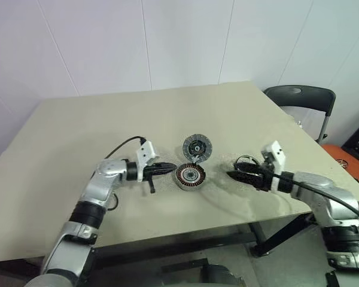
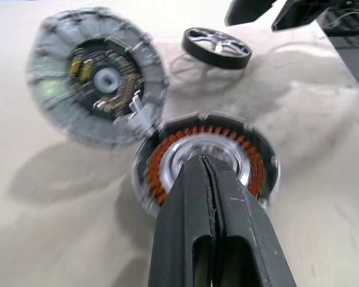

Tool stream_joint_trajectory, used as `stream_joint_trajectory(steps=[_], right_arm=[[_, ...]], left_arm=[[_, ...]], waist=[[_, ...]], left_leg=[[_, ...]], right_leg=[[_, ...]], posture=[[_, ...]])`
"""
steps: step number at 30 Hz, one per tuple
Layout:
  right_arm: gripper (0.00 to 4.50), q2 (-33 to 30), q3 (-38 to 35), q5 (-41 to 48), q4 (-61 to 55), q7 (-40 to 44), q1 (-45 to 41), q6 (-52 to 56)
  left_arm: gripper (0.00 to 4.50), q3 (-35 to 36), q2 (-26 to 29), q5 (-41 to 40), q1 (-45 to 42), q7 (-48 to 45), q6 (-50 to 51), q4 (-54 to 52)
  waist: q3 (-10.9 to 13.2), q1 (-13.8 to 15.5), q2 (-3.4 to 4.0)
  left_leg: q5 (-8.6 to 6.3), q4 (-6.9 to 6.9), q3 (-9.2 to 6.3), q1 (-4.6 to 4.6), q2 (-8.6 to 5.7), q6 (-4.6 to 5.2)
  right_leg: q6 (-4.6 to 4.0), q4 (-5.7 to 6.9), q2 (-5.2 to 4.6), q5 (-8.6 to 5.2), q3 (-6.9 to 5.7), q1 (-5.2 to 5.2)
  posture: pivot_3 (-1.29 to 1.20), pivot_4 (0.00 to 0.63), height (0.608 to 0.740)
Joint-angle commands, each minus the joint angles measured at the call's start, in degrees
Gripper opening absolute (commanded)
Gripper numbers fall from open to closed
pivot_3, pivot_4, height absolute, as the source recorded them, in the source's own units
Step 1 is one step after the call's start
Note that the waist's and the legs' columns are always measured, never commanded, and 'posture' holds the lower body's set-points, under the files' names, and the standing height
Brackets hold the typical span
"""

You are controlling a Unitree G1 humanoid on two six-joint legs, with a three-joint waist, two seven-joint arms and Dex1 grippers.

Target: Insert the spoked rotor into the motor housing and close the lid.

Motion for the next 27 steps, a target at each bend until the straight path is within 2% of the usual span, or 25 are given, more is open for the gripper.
stream_joint_trajectory(steps=[1,8,13,18,22,27], right_arm=[[2.79,-2.6,-6.2,6.6,-0.1,1.5,0.3,6.4],[2.79,-4.9,-14.5,13.5,8.6,0.0,-1.1,17.8],[2.79,-5.4,-13.4,11.1,18.7,-5.0,-4.7,23.5],[2.79,-3.9,-11.6,7.6,26.5,-9.5,-8.5,24.2],[2.79,-1.7,-10.9,3.9,32.7,-13.5,-10.9,20.7],[2.79,1.1,-12.3,4.6,34.5,-14.7,-12.4,20.2]], left_arm=[[0.05,3.3,0.8,-2.3,2.8,2.4,-2.0,-6.5],[0.05,6.3,1.0,-5.2,11.0,7.4,0.1,-15.5],[0.05,5.7,0.4,-5.4,12.4,9.9,0.5,-16.6],[0.05,4.8,-0.4,-4.9,12.3,11.1,0.2,-16.4],[0.05,4.6,-0.8,-5.0,12.0,11.9,-0.2,-16.2],[0.05,4.1,-0.9,-4.8,11.6,12.2,-0.5,-15.5]], waist=[[0.0,0.0,0.02],[0.0,0.0,0.01],[0.0,-0.1,0.02],[0.0,-0.1,0.03],[-0.1,-0.2,-0.08],[-0.1,-0.4,-0.27]], left_leg=[[-0.01,0.00,0.00,0.01,0.00,0.02],[0.00,0.01,0.07,0.10,0.05,0.00],[0.00,0.05,0.15,0.14,0.04,0.00],[0.00,0.04,0.21,0.13,0.04,0.00],[0.00,0.04,0.28,0.15,0.04,0.00],[-0.16,0.03,0.60,0.83,0.11,0.30]], right_leg=[[0.00,-0.01,-0.02,0.00,0.01,0.00],[0.00,0.02,0.01,0.00,0.03,0.08],[-0.01,0.03,0.01,0.00,0.06,0.12],[-0.02,0.01,0.01,0.01,0.10,0.10],[-0.02,0.01,0.00,0.02,0.15,0.11],[0.04,-0.05,0.01,0.08,0.20,0.71]], posture=[[0.00,0.000,0.740],[0.00,0.000,0.740],[0.00,0.000,0.740],[0.00,0.000,0.740],[0.00,0.000,0.740],[0.00,0.000,0.740]])
